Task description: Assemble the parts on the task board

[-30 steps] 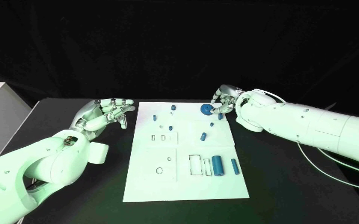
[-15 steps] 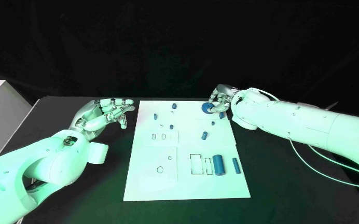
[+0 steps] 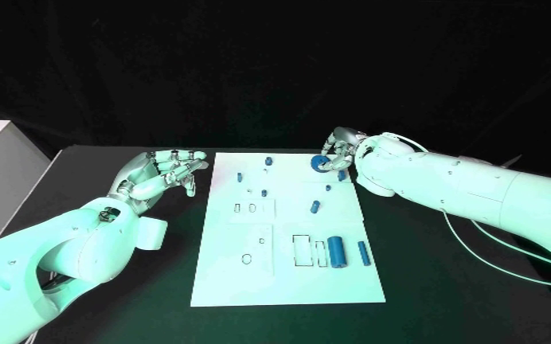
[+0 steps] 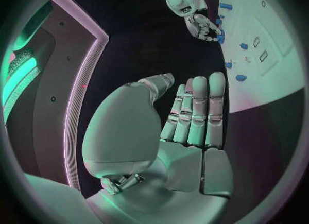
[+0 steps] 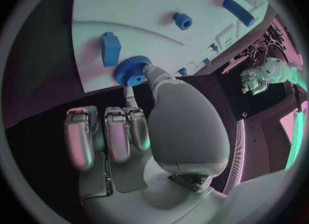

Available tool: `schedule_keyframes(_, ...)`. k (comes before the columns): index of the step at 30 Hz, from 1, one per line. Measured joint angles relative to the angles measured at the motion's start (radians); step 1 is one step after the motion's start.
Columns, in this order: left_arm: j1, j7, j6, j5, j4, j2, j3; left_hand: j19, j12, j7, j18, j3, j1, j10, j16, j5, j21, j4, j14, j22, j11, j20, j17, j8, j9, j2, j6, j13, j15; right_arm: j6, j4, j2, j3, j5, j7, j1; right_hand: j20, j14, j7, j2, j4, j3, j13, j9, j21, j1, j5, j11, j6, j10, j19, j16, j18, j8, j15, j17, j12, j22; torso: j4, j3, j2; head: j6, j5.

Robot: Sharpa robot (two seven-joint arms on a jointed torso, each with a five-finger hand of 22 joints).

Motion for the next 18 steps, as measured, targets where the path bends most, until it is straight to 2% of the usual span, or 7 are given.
schedule_keyframes(4, 0.000, -0.001, 0.000, -0.001, 0.000, 0.000, 0.000, 0.000, 0.000, 0.000, 0.000, 0.000, 0.000, 0.000, 0.000, 0.000, 0.000, 0.000, 0.000, 0.001, 0.000, 0.000, 0.000, 0.000, 0.000, 0.000, 0.000, 0.000, 0.000, 0.000, 0.003, -0.001, 0.000, 0.000, 0.001, 0.000, 0.000, 0.000, -0.011, 0.009, 0.006, 0.013, 0.000, 0.001, 0.004, 0.010, -0.002, -0.001, 0.028, 0.001, 0.000, 0.000, 0.000, 0.015, 0.000, 0.000, 0.011, 0.000, -0.0004, 0.0004, 0.000, -0.001, -0.001)
schedule_keyframes(6, 0.000, -0.002, 0.001, -0.001, 0.000, 0.000, 0.000, 0.000, 0.000, 0.000, 0.000, 0.000, 0.000, 0.000, 0.000, 0.000, 0.000, 0.000, 0.000, 0.001, 0.000, 0.000, 0.000, 0.000, 0.000, 0.000, 0.000, 0.000, 0.000, -0.003, 0.005, -0.002, 0.000, 0.000, 0.003, 0.000, 0.000, -0.003, -0.018, 0.016, 0.001, 0.032, 0.000, 0.001, 0.004, 0.016, -0.002, -0.011, 0.039, 0.003, 0.000, 0.000, 0.000, 0.023, -0.003, 0.000, 0.012, 0.000, 0.0000, 0.0007, 0.000, -0.001, -0.001)
schedule_keyframes(9, 0.000, -0.002, 0.001, -0.001, 0.000, 0.000, 0.000, 0.000, 0.000, 0.000, 0.000, 0.000, 0.000, 0.000, 0.000, 0.000, 0.000, 0.000, 0.000, 0.001, 0.000, 0.000, 0.000, 0.000, 0.000, 0.000, 0.000, 0.000, 0.000, -0.016, 0.016, -0.004, -0.001, -0.006, 0.007, -0.002, -0.001, 0.000, -0.018, 0.017, -0.008, 0.055, 0.000, 0.001, 0.011, 0.034, 0.001, -0.014, 0.044, 0.002, 0.000, 0.000, 0.000, 0.029, -0.011, 0.000, 0.016, 0.000, 0.0003, 0.0006, 0.000, -0.001, -0.001)
schedule_keyframes(10, 0.000, -0.003, 0.001, -0.001, 0.000, 0.000, 0.000, 0.000, 0.000, 0.000, 0.000, 0.000, 0.000, 0.000, 0.000, 0.000, 0.000, 0.000, 0.000, 0.001, 0.000, 0.000, 0.000, 0.000, 0.000, 0.000, 0.000, 0.000, 0.000, -0.027, 0.022, -0.005, -0.001, -0.012, 0.010, -0.002, -0.007, -0.002, -0.015, 0.019, -0.014, 0.066, 0.000, 0.001, 0.012, 0.036, 0.003, -0.020, 0.046, 0.002, -0.001, 0.000, 0.000, 0.030, -0.013, 0.000, 0.017, 0.000, 0.0004, 0.0006, 0.000, 0.000, -0.001)
schedule_keyframes(18, 0.000, -0.004, 0.002, -0.002, -0.001, 0.000, 0.000, -0.004, 0.000, 0.000, 0.000, 0.000, 0.000, 0.000, 0.000, 0.000, 0.000, 0.000, 0.000, 0.001, 0.000, -0.004, -0.001, 0.000, 0.001, 0.000, 0.000, 0.000, 0.000, -0.144, 0.064, -0.008, -0.002, -0.075, 0.042, -0.002, -0.009, 0.000, -0.015, 0.023, -0.014, 0.089, 0.000, -0.002, 0.016, 0.040, 0.003, -0.022, 0.047, 0.004, 0.002, 0.000, 0.000, 0.030, -0.018, 0.000, 0.017, 0.000, 0.0001, 0.0001, 0.000, 0.003, 0.001)
